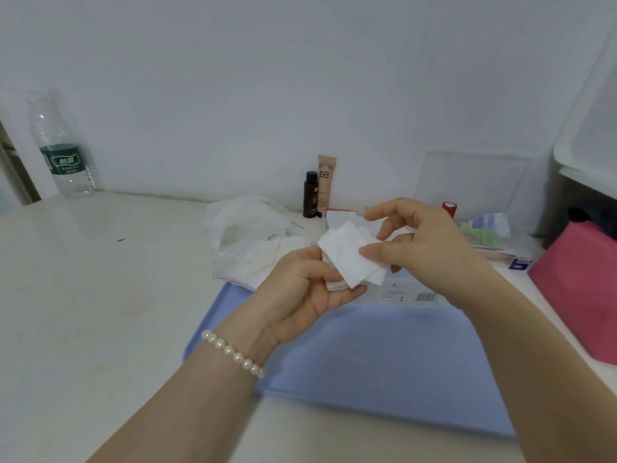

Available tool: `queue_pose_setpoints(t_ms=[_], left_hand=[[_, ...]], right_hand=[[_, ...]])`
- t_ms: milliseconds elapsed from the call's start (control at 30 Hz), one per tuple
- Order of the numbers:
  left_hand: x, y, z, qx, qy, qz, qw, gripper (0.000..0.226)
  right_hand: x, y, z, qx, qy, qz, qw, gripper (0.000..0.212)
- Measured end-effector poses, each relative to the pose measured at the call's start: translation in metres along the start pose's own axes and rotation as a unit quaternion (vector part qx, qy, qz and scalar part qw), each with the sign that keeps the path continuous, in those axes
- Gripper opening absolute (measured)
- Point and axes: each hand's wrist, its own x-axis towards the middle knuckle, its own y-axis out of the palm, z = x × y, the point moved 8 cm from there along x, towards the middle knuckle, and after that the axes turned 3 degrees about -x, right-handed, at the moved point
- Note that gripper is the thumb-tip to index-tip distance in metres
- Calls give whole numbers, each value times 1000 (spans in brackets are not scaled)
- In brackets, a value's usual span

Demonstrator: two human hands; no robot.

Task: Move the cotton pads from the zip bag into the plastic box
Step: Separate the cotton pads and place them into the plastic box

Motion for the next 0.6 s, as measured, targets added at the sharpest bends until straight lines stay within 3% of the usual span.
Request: queue_pose_setpoints(t_ms=[200,333,467,600], left_hand=[[-1,-3,0,29,12,-36,999,27],[-1,-3,1,21,15,-41,999,26],[0,-5,1,7,17,-46,999,30],[1,-8,1,-6,28,-63,998,32]], right_hand=[[-1,-3,4,-2,9,-2,1000,23],[1,-14,1,9,7,-42,999,23],[1,-26,-8,156,32,-71,985,20],[0,-6,-11,308,89,0,947,21]])
